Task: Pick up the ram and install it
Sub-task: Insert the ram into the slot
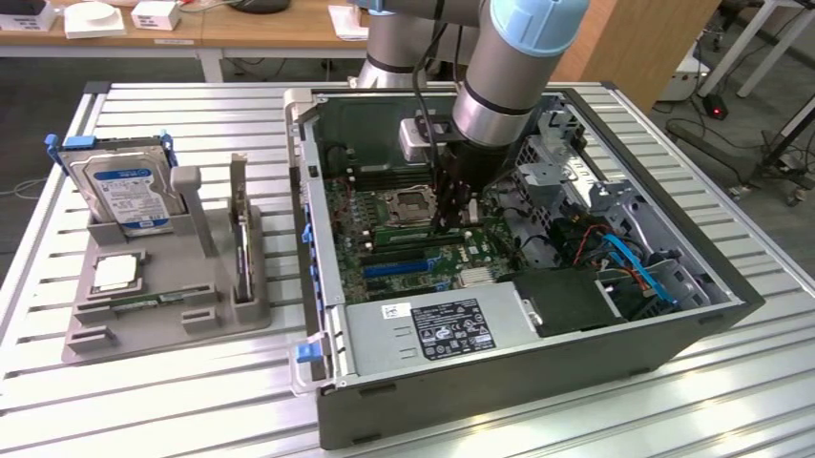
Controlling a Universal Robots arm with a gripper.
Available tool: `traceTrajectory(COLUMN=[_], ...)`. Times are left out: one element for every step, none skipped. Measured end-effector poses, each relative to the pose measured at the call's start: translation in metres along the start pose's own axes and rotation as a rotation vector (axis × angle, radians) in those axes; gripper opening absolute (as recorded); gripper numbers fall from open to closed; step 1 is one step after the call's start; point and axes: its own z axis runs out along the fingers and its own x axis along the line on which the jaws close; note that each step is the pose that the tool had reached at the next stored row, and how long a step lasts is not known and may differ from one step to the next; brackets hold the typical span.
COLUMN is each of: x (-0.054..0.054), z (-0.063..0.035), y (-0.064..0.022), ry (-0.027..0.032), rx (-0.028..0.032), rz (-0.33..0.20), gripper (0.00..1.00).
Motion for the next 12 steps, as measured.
traceTrajectory(x=[0.0000,0.0000,0.0000,0.0000,0.0000,0.0001,0.0002,0.0002,0.0002,0.0002,0.0002,0.0002], z=[0.0003,0.0003,0.0003,0.0004,0.0006,0.0016,0.0026,0.0028,0.0030,0.0032,0.0034,0.0035], y=[0.0000,0.0000,0.0000,0.0000,-0.0001,-0.0001,-0.0002,-0.0002,-0.0002,-0.0002,-0.0002,-0.0002], ry=[0.0000,0.0000,-0.0001,-0.0001,-0.0002,-0.0001,-0.0003,-0.0002,-0.0002,-0.0002,-0.0002,-0.0002], rx=[0.0000,0.0000,0.0001,0.0001,0.0001,0.0002,0.0010,0.0011,0.0012,0.0012,0.0013,0.0013], rz=[0.000,0.000,0.000,0.000,0.000,0.000,0.000,0.000,0.000,0.000,0.000,0.000], gripper=[0.11,0.11,0.11,0.11,0.11,0.11,0.11,0.11,0.11,0.11,0.11,0.11])
